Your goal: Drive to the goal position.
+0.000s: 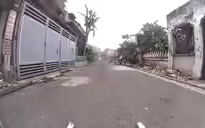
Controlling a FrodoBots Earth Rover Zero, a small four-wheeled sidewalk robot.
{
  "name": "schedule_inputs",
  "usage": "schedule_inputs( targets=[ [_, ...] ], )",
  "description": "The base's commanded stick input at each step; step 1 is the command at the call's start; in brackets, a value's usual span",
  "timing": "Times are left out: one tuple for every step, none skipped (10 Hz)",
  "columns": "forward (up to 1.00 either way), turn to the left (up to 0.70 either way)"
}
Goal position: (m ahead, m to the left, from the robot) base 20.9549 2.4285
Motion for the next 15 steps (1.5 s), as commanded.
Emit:
schedule_inputs(
  targets=[
    [0.70,0.00],
    [0.70,0.00],
    [0.70,0.00],
    [0.70,0.00],
    [0.70,0.00],
    [0.70,0.00],
    [0.70,0.00],
    [0.70,0.00],
    [0.70,0.00],
    [0.70,0.00],
    [0.70,0.00],
    [0.70,0.00],
    [0.70,0.00],
    [0.70,0.00],
    [0.70,0.00]
  ],
)
